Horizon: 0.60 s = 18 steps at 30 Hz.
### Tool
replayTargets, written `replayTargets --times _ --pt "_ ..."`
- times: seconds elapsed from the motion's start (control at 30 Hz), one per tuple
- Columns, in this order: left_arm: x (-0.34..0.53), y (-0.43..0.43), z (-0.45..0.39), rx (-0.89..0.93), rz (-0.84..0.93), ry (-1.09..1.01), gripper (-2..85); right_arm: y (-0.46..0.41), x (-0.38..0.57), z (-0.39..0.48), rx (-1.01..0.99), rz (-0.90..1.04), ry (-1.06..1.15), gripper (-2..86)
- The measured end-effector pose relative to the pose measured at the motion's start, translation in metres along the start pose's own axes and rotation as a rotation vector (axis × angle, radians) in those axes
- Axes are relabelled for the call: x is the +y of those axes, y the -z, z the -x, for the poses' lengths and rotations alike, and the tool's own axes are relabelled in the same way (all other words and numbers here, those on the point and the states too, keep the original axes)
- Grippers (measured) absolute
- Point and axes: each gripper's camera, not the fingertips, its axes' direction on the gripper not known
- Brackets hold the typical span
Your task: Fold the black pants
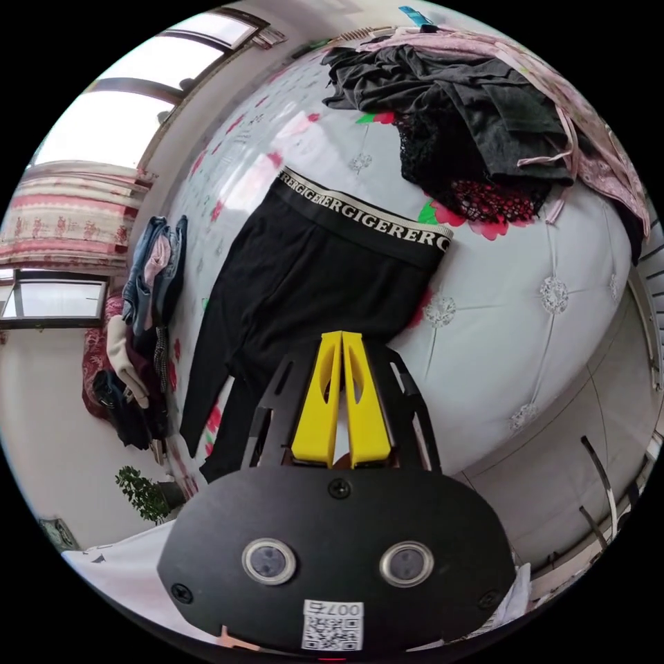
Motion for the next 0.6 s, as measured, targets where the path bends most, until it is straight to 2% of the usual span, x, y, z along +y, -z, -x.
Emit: replayTargets --times 0.43,0.53,0.6 --pt "-0.017 0.088 0.015 0.291 -0.153 -0.044 -1.0 0.033 -0.005 0.024 -0.162 -0.088 0.043 -0.1" --pt "-0.032 0.100 0.010 0.321 -0.216 -0.010 -1.0 0.044 -0.022 0.048 -0.209 -0.159 0.080 -0.1" --pt "-0.048 0.100 -0.002 0.317 -0.227 -0.036 -1.0 0.035 -0.048 0.078 -0.183 -0.112 0.150 0.0"
